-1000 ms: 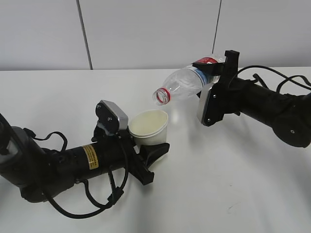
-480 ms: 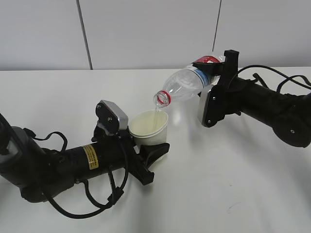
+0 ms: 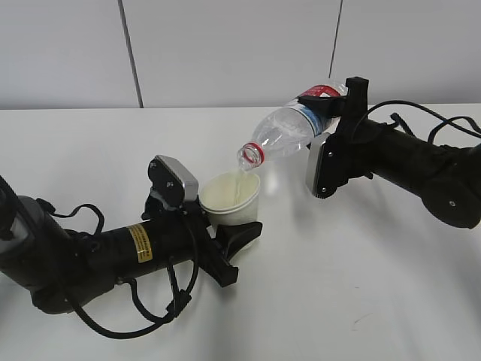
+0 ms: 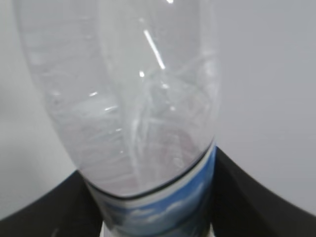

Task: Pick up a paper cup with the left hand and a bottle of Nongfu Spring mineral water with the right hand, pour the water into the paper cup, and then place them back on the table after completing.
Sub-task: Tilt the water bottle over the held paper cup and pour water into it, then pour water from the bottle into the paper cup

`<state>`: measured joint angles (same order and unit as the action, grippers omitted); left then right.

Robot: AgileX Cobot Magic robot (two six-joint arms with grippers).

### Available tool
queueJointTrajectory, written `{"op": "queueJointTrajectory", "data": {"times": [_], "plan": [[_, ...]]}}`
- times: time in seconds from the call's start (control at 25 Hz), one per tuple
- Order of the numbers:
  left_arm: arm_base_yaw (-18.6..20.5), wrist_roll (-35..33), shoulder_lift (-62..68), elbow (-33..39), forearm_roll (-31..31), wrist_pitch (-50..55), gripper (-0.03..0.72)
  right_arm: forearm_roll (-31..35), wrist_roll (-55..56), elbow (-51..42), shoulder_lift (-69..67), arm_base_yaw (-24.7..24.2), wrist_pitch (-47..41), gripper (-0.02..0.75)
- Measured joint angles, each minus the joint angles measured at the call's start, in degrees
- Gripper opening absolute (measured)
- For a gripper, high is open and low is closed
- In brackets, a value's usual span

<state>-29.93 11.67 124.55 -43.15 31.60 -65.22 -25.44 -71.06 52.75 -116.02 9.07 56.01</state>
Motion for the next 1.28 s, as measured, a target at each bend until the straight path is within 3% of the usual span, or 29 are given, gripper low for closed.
{"op": "queueJointTrajectory", "data": {"times": [1.28], "plan": [[0.00,0.00,0.01,0.00,0.05,0.14,0.352,0.13,-2.97,0.00,0.00,0.00,0.32,0.421]]}}
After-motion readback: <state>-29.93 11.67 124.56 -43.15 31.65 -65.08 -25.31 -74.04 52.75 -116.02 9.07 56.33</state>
